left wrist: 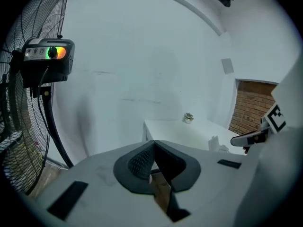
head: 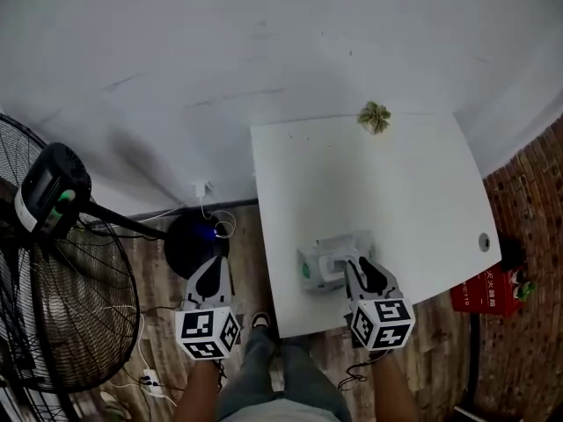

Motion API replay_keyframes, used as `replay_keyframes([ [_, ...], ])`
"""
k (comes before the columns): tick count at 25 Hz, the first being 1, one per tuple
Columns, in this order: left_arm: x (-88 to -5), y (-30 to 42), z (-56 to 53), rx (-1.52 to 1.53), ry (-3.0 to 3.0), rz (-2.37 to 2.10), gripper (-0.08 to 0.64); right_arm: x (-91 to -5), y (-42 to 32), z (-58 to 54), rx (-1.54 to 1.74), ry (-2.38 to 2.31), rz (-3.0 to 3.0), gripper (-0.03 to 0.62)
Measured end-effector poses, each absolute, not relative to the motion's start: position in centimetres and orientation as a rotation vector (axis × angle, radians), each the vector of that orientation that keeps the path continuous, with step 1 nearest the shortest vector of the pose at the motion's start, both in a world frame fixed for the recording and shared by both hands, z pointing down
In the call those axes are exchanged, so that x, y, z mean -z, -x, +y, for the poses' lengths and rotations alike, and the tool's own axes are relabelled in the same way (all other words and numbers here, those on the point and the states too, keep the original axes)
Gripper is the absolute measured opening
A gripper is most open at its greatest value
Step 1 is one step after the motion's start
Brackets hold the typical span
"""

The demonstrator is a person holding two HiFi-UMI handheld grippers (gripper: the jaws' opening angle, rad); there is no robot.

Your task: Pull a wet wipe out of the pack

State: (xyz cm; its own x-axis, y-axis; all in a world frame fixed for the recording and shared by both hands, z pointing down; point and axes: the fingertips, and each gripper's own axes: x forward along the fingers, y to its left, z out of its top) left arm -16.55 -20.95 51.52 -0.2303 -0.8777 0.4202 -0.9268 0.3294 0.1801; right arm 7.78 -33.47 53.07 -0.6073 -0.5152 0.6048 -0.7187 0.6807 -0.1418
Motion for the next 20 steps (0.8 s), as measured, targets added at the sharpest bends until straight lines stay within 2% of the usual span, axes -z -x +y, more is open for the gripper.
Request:
replay_keyframes([
  [20, -54.7, 16.1, -21.1, -0.206, -1.564, -2.094, 0.000, -58.3, -5.7, -31.8, -0.487, -0.819, -2.204, 0.107],
])
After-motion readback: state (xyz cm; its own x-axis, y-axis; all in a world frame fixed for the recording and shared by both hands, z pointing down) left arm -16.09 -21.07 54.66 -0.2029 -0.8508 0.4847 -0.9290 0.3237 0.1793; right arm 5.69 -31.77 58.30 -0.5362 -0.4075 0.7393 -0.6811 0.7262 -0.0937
